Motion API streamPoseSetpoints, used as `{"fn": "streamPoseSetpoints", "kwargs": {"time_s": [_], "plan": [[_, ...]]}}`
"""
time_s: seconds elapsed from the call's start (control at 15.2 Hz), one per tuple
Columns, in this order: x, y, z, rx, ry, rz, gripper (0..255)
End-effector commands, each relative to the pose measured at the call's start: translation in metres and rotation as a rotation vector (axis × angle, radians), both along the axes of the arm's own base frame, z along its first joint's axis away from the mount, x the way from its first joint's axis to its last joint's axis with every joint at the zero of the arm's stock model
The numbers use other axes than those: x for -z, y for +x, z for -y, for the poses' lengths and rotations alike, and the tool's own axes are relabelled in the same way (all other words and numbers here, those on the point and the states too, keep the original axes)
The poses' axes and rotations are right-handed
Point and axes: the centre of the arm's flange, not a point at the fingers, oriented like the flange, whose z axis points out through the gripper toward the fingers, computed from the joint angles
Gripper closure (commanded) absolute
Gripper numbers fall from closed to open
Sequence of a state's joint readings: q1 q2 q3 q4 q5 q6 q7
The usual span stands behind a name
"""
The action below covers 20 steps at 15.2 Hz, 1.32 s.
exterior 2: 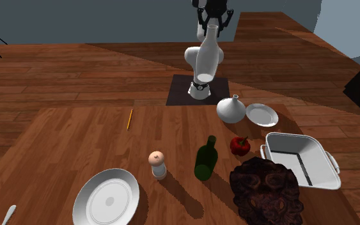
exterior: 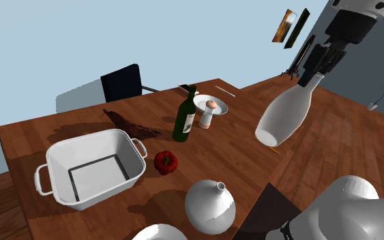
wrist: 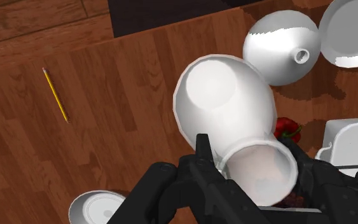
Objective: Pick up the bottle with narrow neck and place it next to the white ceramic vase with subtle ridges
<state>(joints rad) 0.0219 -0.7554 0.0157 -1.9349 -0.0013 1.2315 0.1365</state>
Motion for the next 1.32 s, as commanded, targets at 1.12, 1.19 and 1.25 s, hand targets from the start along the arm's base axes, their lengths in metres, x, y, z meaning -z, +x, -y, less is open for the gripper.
{"fn": "streamPoseSetpoints", "kwargs": {"time_s": [1.12,1.19,1.25], "plan": [[0.059,-0.065,-0.047,0.001,0.0,-0.001,255],[0.064,-0.065,-0.047,0.001,0.0,-0.001,255],[0.07,-0.065,-0.047,0.001,0.0,-0.001,255]]}}
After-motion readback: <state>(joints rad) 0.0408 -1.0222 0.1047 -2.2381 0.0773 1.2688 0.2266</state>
